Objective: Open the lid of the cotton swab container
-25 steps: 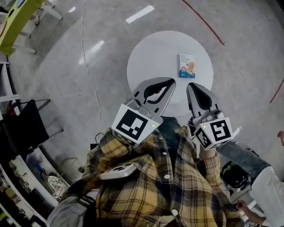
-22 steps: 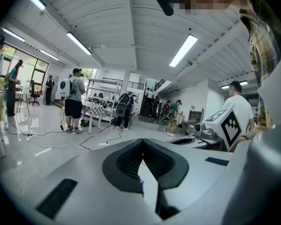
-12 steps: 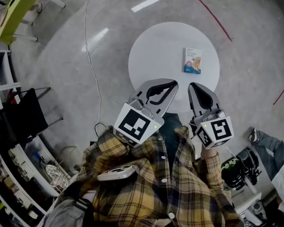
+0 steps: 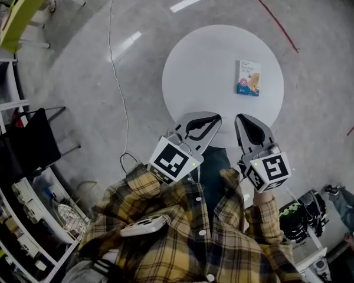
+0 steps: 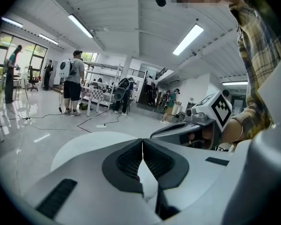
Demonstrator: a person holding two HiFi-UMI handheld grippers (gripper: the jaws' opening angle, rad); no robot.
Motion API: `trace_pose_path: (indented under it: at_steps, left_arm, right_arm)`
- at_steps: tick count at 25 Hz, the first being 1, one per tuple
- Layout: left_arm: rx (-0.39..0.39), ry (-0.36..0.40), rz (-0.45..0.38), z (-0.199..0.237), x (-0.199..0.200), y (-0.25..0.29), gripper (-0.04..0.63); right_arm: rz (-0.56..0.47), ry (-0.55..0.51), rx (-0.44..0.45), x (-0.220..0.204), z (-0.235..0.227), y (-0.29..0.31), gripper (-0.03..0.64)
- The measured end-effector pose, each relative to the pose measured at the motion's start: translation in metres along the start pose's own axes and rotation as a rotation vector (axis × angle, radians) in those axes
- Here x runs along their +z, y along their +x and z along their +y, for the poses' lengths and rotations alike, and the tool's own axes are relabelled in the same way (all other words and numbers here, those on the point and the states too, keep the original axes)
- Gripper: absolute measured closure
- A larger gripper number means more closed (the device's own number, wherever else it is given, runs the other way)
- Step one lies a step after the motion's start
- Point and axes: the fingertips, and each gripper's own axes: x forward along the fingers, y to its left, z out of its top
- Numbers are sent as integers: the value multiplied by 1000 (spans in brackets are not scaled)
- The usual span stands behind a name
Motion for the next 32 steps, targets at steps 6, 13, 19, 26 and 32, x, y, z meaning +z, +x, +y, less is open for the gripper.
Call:
trace_pose_path:
  at_steps: [6,13,19,26,32]
  left_arm:
    - [-44,-58,27,-1,-41,7,574]
    - [-41,-53,82,-1,-77,15,572]
    - [-41,0,111,3,-87,20,572]
    - [-149,-2,157,-11,-105,24,409]
    - [-192,100,237,-19,-136,40,309]
  right_arm:
    - [44,26,5,-23,-6,9,600]
    - [67,39,16,-36,-4,13,600]
    - [78,49,12,-44,-8,14,600]
    - [73,67,4,-46,-11,11,600]
    - [72,84,2,-54,-20,10,600]
